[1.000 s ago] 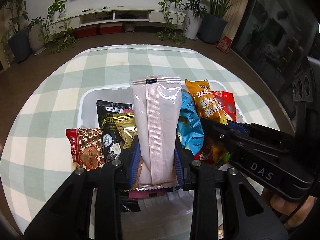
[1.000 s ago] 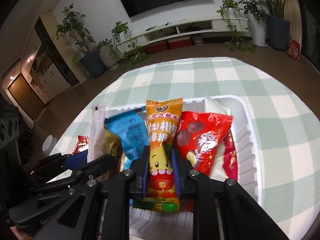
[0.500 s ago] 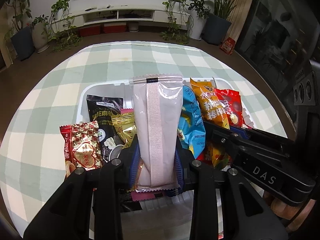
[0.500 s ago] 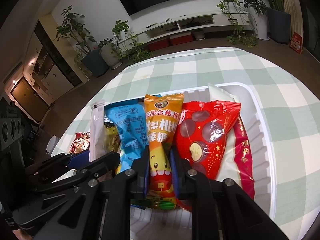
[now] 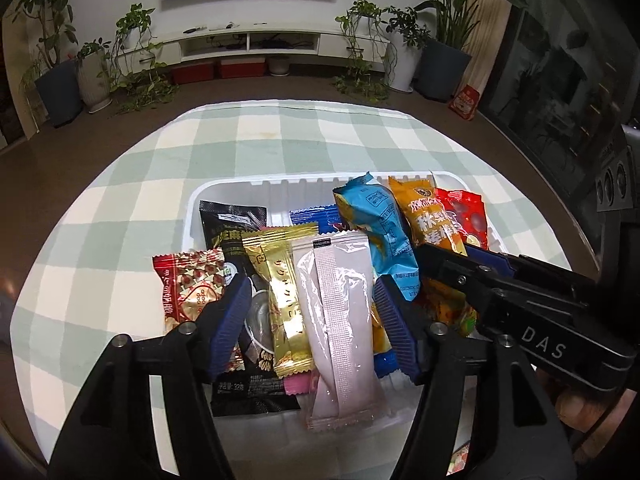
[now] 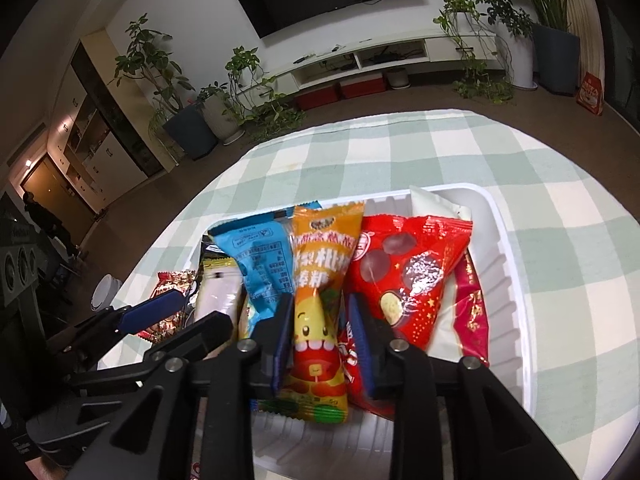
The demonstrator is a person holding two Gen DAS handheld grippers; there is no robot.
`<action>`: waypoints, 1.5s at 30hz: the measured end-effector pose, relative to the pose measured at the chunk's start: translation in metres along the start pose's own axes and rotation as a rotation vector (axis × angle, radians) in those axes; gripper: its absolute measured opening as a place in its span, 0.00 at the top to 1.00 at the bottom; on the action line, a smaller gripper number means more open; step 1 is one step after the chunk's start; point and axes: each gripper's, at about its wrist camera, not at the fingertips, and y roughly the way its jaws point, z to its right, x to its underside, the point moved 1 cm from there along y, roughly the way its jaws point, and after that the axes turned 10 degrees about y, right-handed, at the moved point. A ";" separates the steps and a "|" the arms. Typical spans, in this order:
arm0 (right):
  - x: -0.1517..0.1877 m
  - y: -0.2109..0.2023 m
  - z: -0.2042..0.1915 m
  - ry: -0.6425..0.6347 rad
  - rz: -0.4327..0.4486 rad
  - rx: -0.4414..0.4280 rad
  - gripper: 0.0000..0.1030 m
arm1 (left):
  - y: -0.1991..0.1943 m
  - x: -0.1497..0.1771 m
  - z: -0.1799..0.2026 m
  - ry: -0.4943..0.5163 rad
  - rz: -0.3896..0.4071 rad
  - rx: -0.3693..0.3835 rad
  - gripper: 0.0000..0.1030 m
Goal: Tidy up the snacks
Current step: 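Lower both packets into the tray and open both grippers, then withdraw both grippers from the tray toward the last two packets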
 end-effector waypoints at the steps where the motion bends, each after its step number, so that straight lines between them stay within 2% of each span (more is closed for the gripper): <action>1: 0.000 0.000 -0.001 -0.005 0.002 0.001 0.65 | -0.001 0.000 0.000 -0.001 0.001 -0.001 0.39; 5: -0.001 -0.003 -0.003 -0.019 0.012 0.006 0.59 | -0.012 0.002 -0.002 -0.015 0.027 -0.009 0.34; 7: -0.002 -0.006 -0.003 -0.021 0.022 0.002 0.50 | -0.020 0.003 -0.003 -0.022 0.045 -0.012 0.28; 9: -0.003 -0.011 -0.002 -0.018 0.038 -0.004 0.44 | -0.029 0.005 -0.003 -0.022 0.059 -0.013 0.15; 14: -0.007 -0.023 -0.003 -0.012 0.077 -0.028 0.28 | -0.050 0.013 0.005 0.002 0.082 -0.021 0.01; 19: -0.011 -0.045 -0.002 0.000 0.171 -0.051 0.11 | -0.079 0.033 0.018 0.069 0.122 -0.053 0.00; 24: -0.019 -0.071 0.006 0.055 0.259 -0.115 0.03 | -0.101 0.062 0.027 0.085 0.145 -0.087 0.00; 30: -0.017 -0.093 0.011 0.052 0.270 -0.156 0.02 | -0.111 0.106 0.037 0.082 0.114 -0.098 0.00; 37: 0.018 -0.121 0.005 -0.071 0.264 -0.098 0.02 | -0.112 0.149 0.049 0.098 0.062 -0.108 0.00; 42: 0.049 -0.135 0.003 -0.111 0.235 -0.078 0.02 | -0.119 0.158 0.058 0.111 0.058 -0.112 0.00; 45: 0.071 -0.135 0.000 -0.174 0.210 -0.021 0.02 | -0.122 0.158 0.060 0.102 0.055 -0.115 0.00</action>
